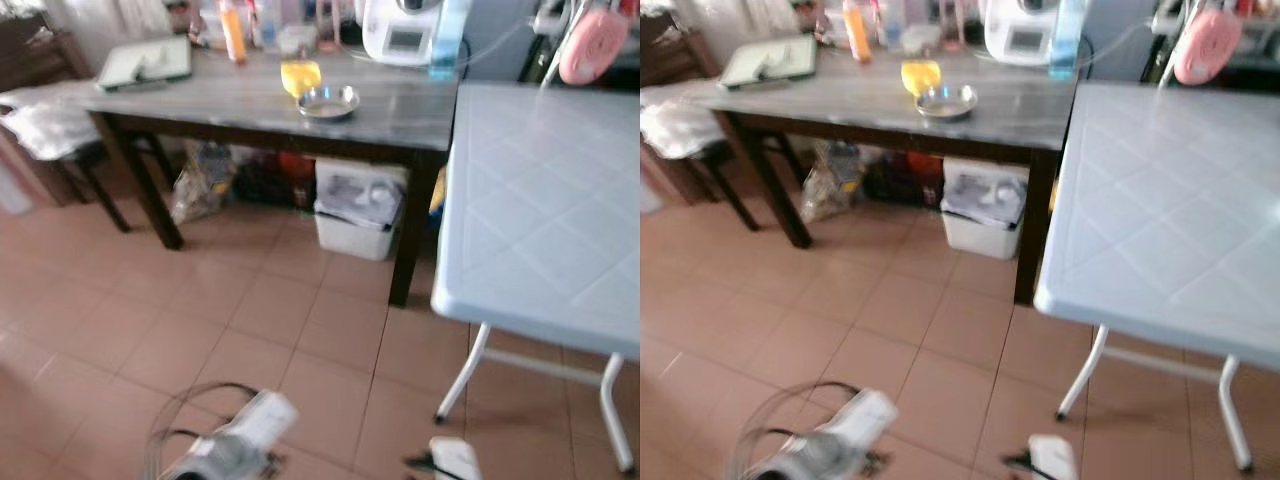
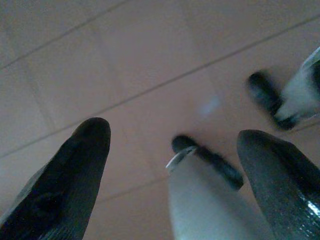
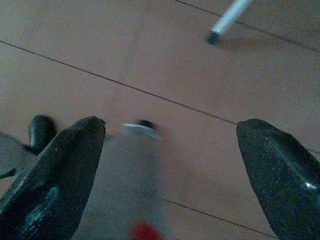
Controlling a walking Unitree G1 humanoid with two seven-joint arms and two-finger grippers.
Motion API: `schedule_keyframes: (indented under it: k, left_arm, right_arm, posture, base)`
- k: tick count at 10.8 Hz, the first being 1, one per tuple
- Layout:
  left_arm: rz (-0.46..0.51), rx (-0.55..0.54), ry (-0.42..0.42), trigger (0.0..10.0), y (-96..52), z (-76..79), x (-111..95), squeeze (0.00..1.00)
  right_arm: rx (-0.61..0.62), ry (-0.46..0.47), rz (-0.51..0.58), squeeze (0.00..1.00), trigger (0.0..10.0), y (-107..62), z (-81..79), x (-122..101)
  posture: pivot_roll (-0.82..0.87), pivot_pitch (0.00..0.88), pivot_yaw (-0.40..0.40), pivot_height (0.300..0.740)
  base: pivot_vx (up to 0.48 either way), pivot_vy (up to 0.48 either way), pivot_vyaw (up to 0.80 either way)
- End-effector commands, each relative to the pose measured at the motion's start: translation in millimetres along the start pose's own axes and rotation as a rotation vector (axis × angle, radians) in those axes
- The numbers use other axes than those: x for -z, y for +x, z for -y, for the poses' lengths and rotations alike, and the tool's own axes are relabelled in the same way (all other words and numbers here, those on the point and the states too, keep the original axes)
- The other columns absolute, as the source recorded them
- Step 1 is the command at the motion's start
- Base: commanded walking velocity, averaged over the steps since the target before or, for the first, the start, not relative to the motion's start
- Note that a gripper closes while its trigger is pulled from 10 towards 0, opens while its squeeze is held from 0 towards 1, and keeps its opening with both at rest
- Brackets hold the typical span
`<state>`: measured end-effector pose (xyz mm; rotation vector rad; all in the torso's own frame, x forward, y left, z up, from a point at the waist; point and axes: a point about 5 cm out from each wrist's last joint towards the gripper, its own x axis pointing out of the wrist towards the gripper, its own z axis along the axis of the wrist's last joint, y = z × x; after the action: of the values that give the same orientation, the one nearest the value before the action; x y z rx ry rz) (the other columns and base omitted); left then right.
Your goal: Setting the table
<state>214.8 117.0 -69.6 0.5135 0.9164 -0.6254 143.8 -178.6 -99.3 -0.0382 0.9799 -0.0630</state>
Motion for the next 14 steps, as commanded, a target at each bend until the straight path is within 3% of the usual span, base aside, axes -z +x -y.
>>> schedule_keyframes:
  k: [1, 14]
  left_arm:
    - [-0.035, -0.025, 0.006, 10.0, -3.5, -9.8, 11.4, 0.00]
    - [-0.032, -0.022, 0.019, 10.0, -2.0, -9.2, 3.9, 0.00]
  right_arm:
    - [-0.018, 0.006, -0.023, 0.00, 10.0, -0.7, -7.0, 4.6]
    - [-0.004, -0.004, -0.039, 0.00, 10.0, -1.7, -3.0, 9.0]
  posture:
    - [0.04, 0.060, 0.039, 0.740]
    - [0.03, 0.067, 0.034, 0.740]
  base:
    - [0.000, -0.285, 0.00]
    - [0.000, -0.280, 0.00]
